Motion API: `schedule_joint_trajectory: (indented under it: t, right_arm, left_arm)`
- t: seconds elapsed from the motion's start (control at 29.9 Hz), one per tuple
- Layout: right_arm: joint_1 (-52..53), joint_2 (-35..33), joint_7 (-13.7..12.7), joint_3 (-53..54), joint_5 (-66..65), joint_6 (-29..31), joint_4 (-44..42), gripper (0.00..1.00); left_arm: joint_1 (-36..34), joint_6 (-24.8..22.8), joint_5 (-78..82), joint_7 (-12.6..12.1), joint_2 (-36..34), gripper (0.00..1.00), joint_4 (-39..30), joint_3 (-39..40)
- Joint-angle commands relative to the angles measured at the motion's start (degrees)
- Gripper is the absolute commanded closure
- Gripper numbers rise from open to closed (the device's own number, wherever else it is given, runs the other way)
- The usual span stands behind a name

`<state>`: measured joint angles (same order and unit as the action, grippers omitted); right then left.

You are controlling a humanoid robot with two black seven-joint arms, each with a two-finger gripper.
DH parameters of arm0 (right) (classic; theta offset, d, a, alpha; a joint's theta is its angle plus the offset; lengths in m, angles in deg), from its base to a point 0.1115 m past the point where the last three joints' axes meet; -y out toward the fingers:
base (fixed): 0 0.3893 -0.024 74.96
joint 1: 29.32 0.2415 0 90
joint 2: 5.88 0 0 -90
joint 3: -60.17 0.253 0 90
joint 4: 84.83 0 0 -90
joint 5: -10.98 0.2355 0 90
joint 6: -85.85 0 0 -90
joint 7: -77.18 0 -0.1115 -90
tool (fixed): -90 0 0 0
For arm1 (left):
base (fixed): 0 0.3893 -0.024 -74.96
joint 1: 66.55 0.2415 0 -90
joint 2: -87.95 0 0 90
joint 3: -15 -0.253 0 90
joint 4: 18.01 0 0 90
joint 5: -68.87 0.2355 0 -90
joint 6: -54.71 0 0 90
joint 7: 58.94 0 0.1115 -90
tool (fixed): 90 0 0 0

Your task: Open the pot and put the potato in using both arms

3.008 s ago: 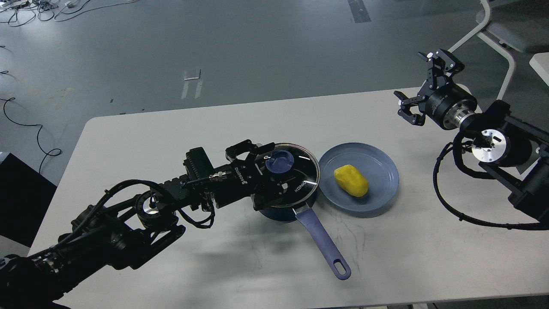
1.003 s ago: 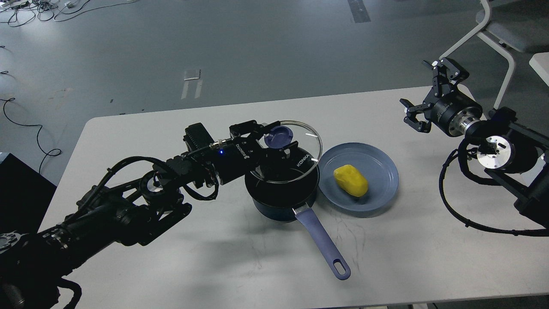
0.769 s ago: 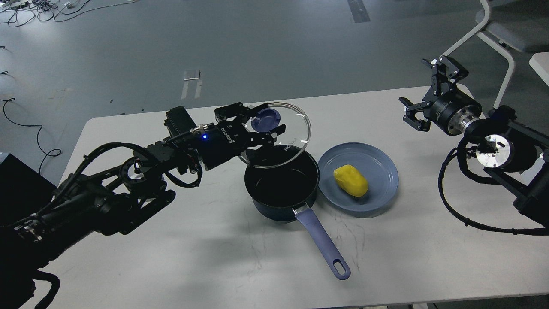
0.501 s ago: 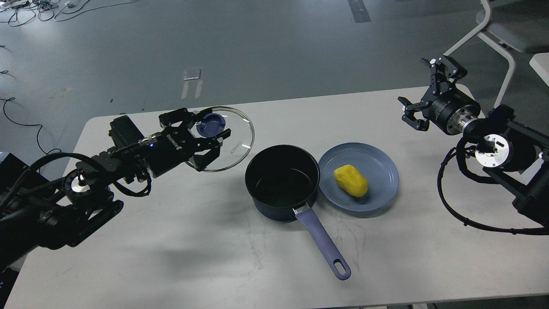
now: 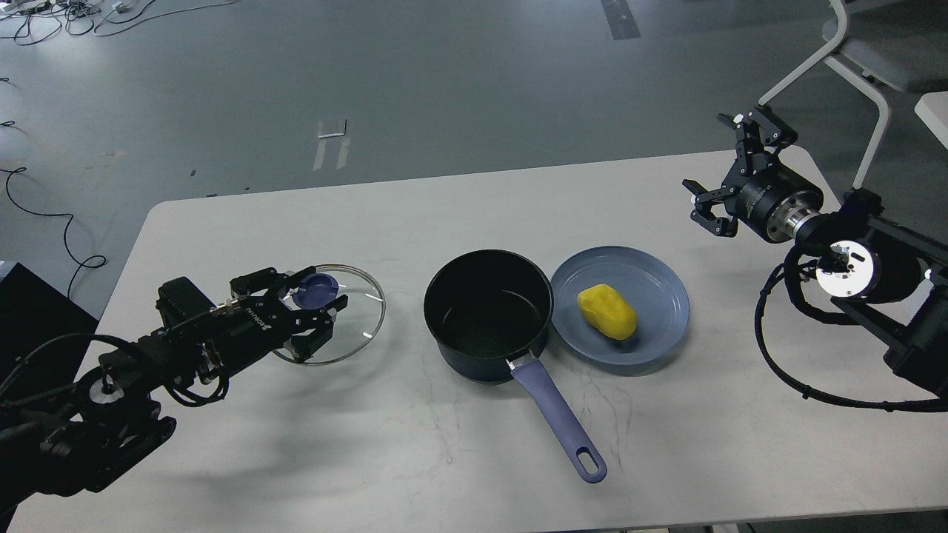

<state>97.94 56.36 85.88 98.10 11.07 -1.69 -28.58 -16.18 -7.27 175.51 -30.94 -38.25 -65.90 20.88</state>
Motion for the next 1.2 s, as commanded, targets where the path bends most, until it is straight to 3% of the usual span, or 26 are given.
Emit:
schedule_joint_trajectory:
  t: [0.0, 0.27, 0.33, 0.37, 0.4, 0.6, 0.67, 0.74, 0.97, 1.17]
  right_arm:
    - [-0.2, -0.2, 0.0, 0.0, 0.0, 0.0, 0.0, 0.0]
    - [-0.3, -0.5, 0.0, 0.0, 0.0, 0.0, 0.1, 0.0]
    - [-0.3, -0.5, 0.0, 0.0, 0.0, 0.0, 0.1, 0.0]
    - [-0.3, -0.5, 0.0, 0.0, 0.0, 0.0, 0.1, 0.0]
    - [-0.3, -0.5, 0.0, 0.0, 0.0, 0.0, 0.1, 0.0]
    - [-0.1, -0.5, 0.0, 0.0, 0.0, -0.2, 0.0, 0.0]
    - [-0.1, -0.5, 0.0, 0.0, 0.0, -0.2, 0.0, 0.0]
    - [-0.1, -0.5, 0.0, 0.0, 0.0, -0.2, 0.0, 0.0]
    - [0.6, -0.7, 0.5, -1.0, -6.7, 0.3, 0.3, 0.0]
    - [3.1, -3.9, 5.0, -5.0, -24.6, 0.4, 2.4, 0.0]
  left_arm:
    - [1.4, 0.0, -1.3, 0.0, 2.7, 0.71, 3.2, 0.0]
    - [1.8, 0.0, -3.0, 0.0, 5.5, 0.66, 8.1, 0.0]
    - [1.9, 0.0, -3.0, 0.0, 5.5, 0.58, 8.1, 0.0]
    - [2.4, 0.0, -3.0, 0.0, 5.5, 0.47, 8.1, 0.0]
    - [2.7, 0.0, -3.0, 0.0, 5.4, 0.3, 8.2, 0.0]
    - [3.7, 0.0, -3.0, 0.0, 5.4, 0.24, 8.3, 0.0]
    - [3.7, 0.0, -3.1, 0.0, 5.5, 0.17, 8.3, 0.0]
    - [3.4, 0.0, -4.3, 0.0, 5.6, 0.02, 7.6, 0.1]
    - [-1.5, 0.0, -22.8, 0.0, 6.0, 0.02, 4.1, 0.2]
    - [-6.5, 0.0, -39.6, 0.0, 2.5, 0.02, -9.5, 1.4]
